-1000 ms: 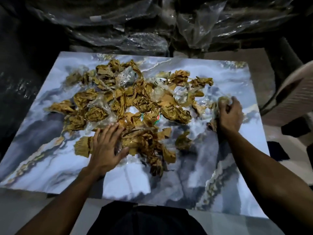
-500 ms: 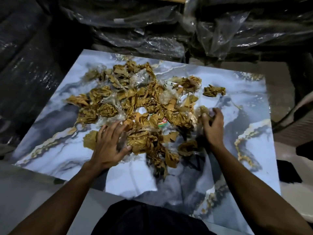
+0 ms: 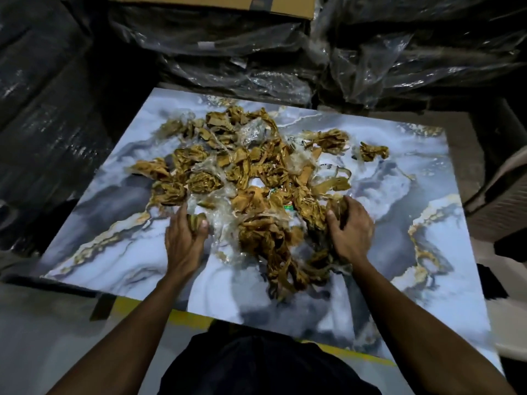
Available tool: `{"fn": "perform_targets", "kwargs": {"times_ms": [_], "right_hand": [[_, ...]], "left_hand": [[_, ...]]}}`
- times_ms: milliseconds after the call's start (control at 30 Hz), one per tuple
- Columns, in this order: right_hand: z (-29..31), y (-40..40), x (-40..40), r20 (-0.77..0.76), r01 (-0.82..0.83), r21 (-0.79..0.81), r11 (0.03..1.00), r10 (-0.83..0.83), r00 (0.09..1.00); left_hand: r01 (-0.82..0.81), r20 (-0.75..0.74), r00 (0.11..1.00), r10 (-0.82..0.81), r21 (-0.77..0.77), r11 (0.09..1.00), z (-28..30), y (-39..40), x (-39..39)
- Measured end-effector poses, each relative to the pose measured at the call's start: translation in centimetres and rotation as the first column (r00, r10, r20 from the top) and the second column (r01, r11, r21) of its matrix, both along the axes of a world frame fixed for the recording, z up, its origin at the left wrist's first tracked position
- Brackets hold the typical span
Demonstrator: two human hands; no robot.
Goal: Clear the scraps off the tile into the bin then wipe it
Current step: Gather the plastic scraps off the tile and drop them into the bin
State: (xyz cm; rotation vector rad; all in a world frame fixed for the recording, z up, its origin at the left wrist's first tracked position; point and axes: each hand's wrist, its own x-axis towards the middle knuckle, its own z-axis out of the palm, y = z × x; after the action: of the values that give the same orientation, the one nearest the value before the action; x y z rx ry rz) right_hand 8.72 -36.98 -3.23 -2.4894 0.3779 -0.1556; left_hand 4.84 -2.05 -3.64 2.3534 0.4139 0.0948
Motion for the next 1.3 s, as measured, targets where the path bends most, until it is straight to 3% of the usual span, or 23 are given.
{"fn": "perform_targets", "kwargs": {"times_ms": [100,233,400,467,667,833,933,1000,1133,1300], "right_hand": [[0.5,2.4,-1.6,-0.030,0.050,0.042,0.998,-0.048,0.998],[1.3,3.5,-3.6,0.019,0.093,0.245,0.965,-0.101,0.995],[1.6,5.5,-8.6,0.042,0.166,0.387,0.907,-0.197,0.980],[1.2,7.7,-10.4,0.017,0.237,0.388,0.891,-0.264,0.964],[1.2,15.7,-10.6,-0.037,0.481,0.254,0.839,-0.488,0.872],[1.6,19.4,-8.8,-0.126,0.548,0.198,0.813,-0.534,0.836],[1.8,18.7,-8.6,-0.111,0.538,0.279,0.795,-0.530,0.841],[2.1,17.4,-8.8,-0.130,0.553,0.341,0.760,-0.545,0.829],[2.4,15.9,-8.1,-0.199,0.557,0.386,0.735,-0.523,0.829],[2.4,15.4,-7.6,-0.188,0.518,0.540,0.663,-0.505,0.842]], "left_hand": [[0.081,0.009,0.997,-0.081,-0.052,0.995,0.2,-0.2,-0.1],[0.191,0.054,0.981,-0.188,-0.054,0.980,0.8,1.2,-0.3],[0.456,0.050,0.884,-0.465,0.125,0.881,0.6,3.4,-1.0],[0.508,0.001,0.859,-0.512,0.118,0.853,0.4,3.4,-1.2],[0.571,-0.093,0.819,-0.566,0.027,0.821,0.9,2.4,-1.3],[0.560,-0.066,0.827,-0.558,0.006,0.829,1.7,2.3,-1.0],[0.504,0.067,0.860,-0.506,0.049,0.862,1.6,2.5,-1.1],[0.561,0.123,0.806,-0.579,0.151,0.814,1.4,2.1,-1.8],[0.701,0.063,0.668,-0.741,0.279,0.656,1.7,-0.8,-3.6],[0.665,-0.004,0.715,-0.699,0.310,0.679,0.9,-3.9,-3.2]]}}
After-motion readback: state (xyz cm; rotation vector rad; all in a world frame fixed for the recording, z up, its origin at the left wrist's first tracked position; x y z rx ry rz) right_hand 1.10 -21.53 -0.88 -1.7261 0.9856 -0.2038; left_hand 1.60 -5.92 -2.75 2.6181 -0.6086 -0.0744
